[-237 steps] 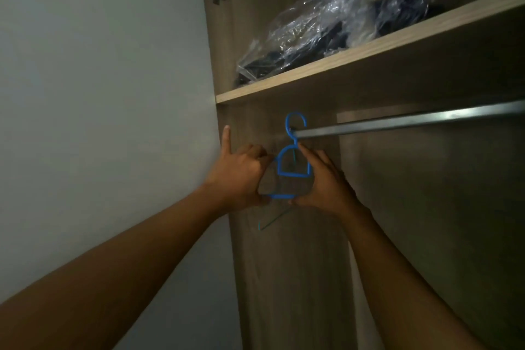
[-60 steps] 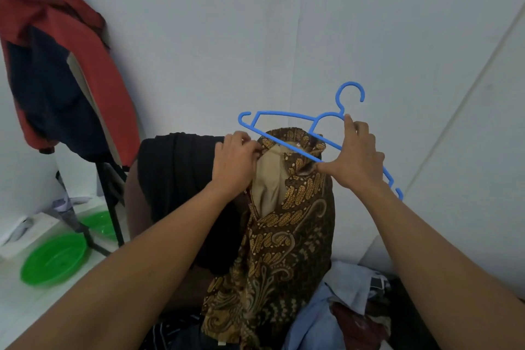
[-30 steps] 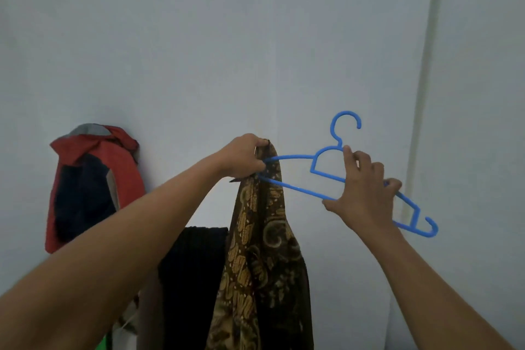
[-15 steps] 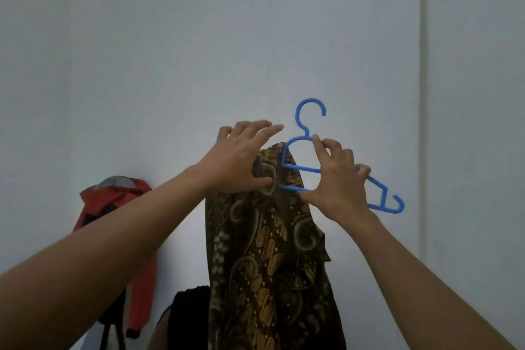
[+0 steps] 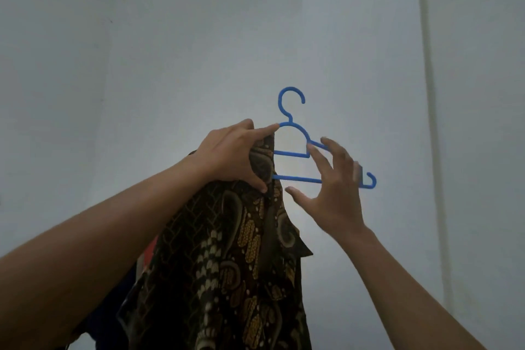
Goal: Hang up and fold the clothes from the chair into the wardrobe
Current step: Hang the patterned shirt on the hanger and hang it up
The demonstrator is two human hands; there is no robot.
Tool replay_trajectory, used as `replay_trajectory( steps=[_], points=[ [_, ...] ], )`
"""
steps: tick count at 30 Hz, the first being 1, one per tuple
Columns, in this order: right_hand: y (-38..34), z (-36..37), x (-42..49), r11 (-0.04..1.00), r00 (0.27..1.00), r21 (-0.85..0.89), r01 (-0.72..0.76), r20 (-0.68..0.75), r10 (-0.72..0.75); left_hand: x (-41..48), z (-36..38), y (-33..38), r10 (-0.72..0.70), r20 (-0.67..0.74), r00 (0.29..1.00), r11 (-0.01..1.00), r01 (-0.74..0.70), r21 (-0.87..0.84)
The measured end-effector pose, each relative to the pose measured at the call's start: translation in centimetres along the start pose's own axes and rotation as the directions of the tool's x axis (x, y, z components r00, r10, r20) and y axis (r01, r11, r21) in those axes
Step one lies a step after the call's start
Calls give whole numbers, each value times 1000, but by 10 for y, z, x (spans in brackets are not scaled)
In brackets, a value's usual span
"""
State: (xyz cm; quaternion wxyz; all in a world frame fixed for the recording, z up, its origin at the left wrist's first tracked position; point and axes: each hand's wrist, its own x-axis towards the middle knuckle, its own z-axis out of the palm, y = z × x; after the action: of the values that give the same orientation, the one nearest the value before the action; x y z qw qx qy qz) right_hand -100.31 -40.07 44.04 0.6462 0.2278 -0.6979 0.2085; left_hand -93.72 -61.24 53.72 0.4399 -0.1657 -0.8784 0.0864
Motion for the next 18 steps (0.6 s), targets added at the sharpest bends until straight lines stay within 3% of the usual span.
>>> replay_trajectory(
  steps=[2, 4, 7, 9, 11, 13, 15, 16, 18],
  points=[
    [-13, 0, -19, 984, 997, 172, 50, -64, -39, 3, -7, -8, -48, -27, 998, 999, 47, -26],
    [-27, 0, -38, 947, 996, 317, 58, 46, -77, 4, -13, -15, -85, -51, 995, 995, 82, -48],
    [-40, 8, -60, 928, 975, 371, 25, 196, -104, 4, -21, -25, -124, -69, 990, 989, 118, -89],
    [-40, 15, -66, 874, 976, 475, -101, 220, -7, 3, -26, -30, -146, -68, 987, 985, 139, -104],
    [-35, 15, -64, 756, 961, 595, -272, 207, 182, -1, -30, -39, -165, -56, 985, 981, 157, -118],
    [-24, 10, -51, 541, 881, 716, -442, 233, 412, -9, -31, -51, -173, -52, 984, 973, 162, -164],
    [-12, -1, -34, 135, 721, 809, -572, 418, 552, -20, -29, -65, -144, -78, 987, 967, 123, -221],
    [-5, -6, -25, -44, 661, 805, -591, 515, 546, -25, -27, -72, -117, -93, 989, 966, 92, -241],
    [11, -15, -10, -235, 609, 761, -605, 632, 479, -35, -23, -83, -64, -104, 993, 966, 35, -257]
  ],
)
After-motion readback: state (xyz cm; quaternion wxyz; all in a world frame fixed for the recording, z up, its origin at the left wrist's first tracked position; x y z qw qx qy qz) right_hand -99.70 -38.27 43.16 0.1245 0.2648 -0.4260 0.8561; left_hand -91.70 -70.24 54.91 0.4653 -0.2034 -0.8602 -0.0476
